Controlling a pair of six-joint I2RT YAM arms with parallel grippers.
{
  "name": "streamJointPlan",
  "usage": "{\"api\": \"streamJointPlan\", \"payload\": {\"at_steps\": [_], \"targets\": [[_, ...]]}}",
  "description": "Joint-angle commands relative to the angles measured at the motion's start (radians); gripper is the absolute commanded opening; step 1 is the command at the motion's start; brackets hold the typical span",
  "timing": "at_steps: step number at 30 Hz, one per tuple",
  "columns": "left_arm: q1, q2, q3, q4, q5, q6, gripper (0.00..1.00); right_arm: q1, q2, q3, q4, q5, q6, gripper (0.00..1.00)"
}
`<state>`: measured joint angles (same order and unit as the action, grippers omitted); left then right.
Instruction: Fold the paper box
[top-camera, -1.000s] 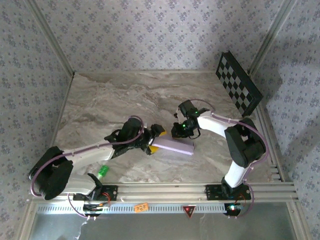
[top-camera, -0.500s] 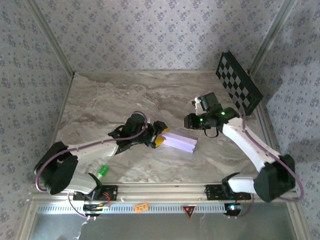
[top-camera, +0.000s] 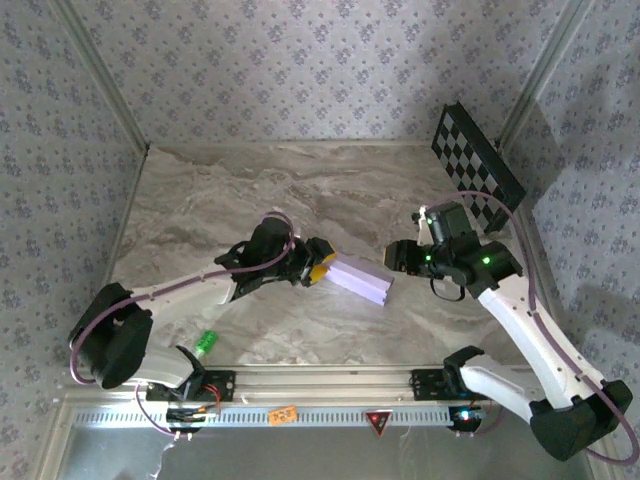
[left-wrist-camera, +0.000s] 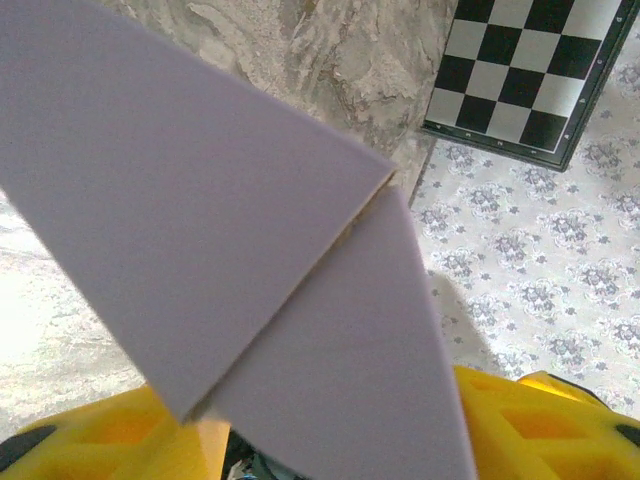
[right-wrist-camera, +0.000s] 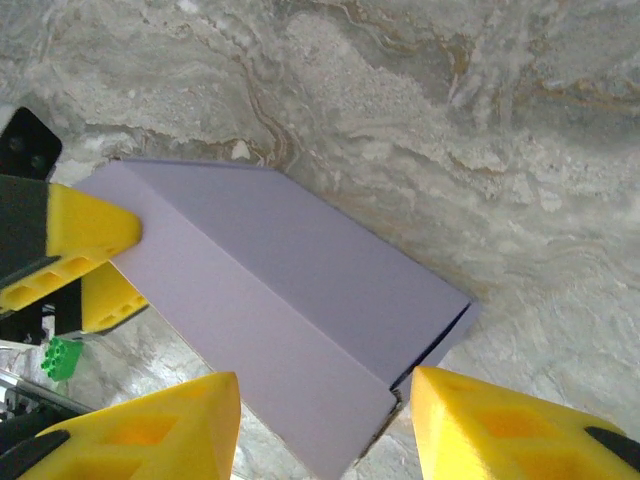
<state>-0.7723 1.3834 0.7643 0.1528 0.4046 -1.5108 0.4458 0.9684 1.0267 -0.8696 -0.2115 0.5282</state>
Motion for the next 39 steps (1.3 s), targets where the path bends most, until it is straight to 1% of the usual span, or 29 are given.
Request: {"api": "streamJointPlan", "payload": {"at_steps": [1, 7, 15, 18, 19, 23, 28, 31, 32, 35, 37, 39], "targets": [[0.005, 0.018, 0.030, -0.028, 0.015, 0.021, 0.51, 0.009, -0.012, -0.017, -0.051, 0.015, 0.027, 0.50], [0.004, 0.043, 0.039, -0.019, 0.024, 0.019, 0.43, 0.009, -0.014, -0.026, -0.044, -0.003, 0.026, 0.49], [0.004, 0.058, 0.066, -0.018, 0.024, 0.014, 0.46, 0.021, -0.016, -0.014, -0.032, -0.085, 0.006, 0.47], [0.003, 0.076, 0.085, -0.013, 0.030, 0.018, 0.49, 0.019, -0.017, -0.035, -0.037, -0.089, 0.005, 0.49], [0.002, 0.085, 0.093, -0.007, 0.032, 0.021, 0.49, 0.011, -0.017, -0.056, -0.039, -0.092, -0.017, 0.49], [-0.002, 0.126, 0.127, 0.015, 0.050, 0.021, 0.50, -0.075, -0.004, -0.141, 0.017, -0.109, -0.033, 0.53], [-0.009, 0.160, 0.142, 0.044, 0.063, 0.012, 0.50, -0.192, 0.073, -0.195, 0.078, -0.195, -0.103, 0.53], [-0.011, 0.170, 0.156, 0.040, 0.063, 0.018, 0.49, -0.269, 0.123, -0.238, 0.161, -0.222, -0.124, 0.55], [-0.011, 0.175, 0.161, 0.039, 0.065, 0.021, 0.49, -0.305, 0.157, -0.258, 0.207, -0.253, -0.124, 0.56], [-0.010, 0.192, 0.174, 0.045, 0.077, 0.019, 0.49, -0.381, 0.287, -0.273, 0.264, -0.328, -0.175, 0.58], [-0.011, 0.200, 0.181, 0.048, 0.077, 0.019, 0.49, -0.393, 0.365, -0.286, 0.344, -0.373, -0.182, 0.58], [-0.012, 0.209, 0.193, 0.047, 0.080, 0.022, 0.49, -0.400, 0.443, -0.284, 0.384, -0.402, -0.189, 0.57]]}}
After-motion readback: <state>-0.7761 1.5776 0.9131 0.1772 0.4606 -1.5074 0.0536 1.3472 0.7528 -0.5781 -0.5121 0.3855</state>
